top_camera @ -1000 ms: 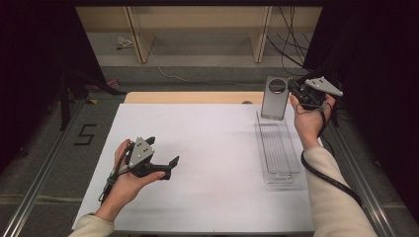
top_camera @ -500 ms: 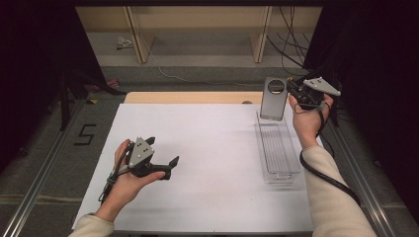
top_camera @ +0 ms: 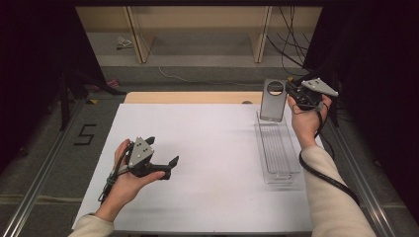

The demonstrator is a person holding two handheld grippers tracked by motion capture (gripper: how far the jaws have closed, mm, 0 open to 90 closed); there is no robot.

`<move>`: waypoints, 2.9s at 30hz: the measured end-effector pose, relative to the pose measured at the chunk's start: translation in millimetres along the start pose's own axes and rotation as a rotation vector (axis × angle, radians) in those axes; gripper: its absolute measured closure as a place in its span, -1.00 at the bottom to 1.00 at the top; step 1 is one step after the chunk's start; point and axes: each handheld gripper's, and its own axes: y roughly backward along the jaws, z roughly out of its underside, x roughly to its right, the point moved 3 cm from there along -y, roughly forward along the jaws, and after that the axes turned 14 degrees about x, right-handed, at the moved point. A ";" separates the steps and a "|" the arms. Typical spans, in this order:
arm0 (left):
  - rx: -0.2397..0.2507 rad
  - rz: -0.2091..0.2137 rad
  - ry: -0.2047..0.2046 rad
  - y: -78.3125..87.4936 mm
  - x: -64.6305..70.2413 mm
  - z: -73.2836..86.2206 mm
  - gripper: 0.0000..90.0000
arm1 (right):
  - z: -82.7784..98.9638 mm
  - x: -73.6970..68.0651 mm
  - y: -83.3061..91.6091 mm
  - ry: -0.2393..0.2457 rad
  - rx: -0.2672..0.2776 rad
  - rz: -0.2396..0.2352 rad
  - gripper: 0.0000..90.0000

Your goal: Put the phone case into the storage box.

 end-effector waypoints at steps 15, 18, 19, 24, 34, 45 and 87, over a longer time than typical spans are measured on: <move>0.000 -0.002 0.001 0.3 -0.5 0.1 -0.96 | 6.5 1.6 -5.1 0.001 -0.012 0.009 0.90; -0.001 -0.002 0.001 0.0 -0.5 0.5 -0.96 | 8.1 2.2 -6.2 0.001 -0.014 0.010 0.90; -0.001 -0.002 0.000 0.0 -0.6 0.6 -0.96 | 8.5 2.3 -6.6 0.001 -0.015 0.012 0.90; -0.001 -0.002 0.001 0.0 -0.7 0.6 -0.96 | 10.7 2.1 -8.9 0.000 -0.018 0.012 0.90; -0.004 -0.001 0.000 -0.2 -0.8 1.3 -0.96 | 15.9 2.5 -12.3 -0.005 -0.029 0.016 0.90; -0.004 -0.002 0.002 -0.2 -0.4 1.3 -0.96 | 21.3 2.4 -13.8 -0.001 -0.043 0.016 0.90; -0.005 -0.003 0.000 0.1 -0.8 1.4 -0.96 | 40.6 6.4 -18.5 -0.011 -0.106 0.020 0.89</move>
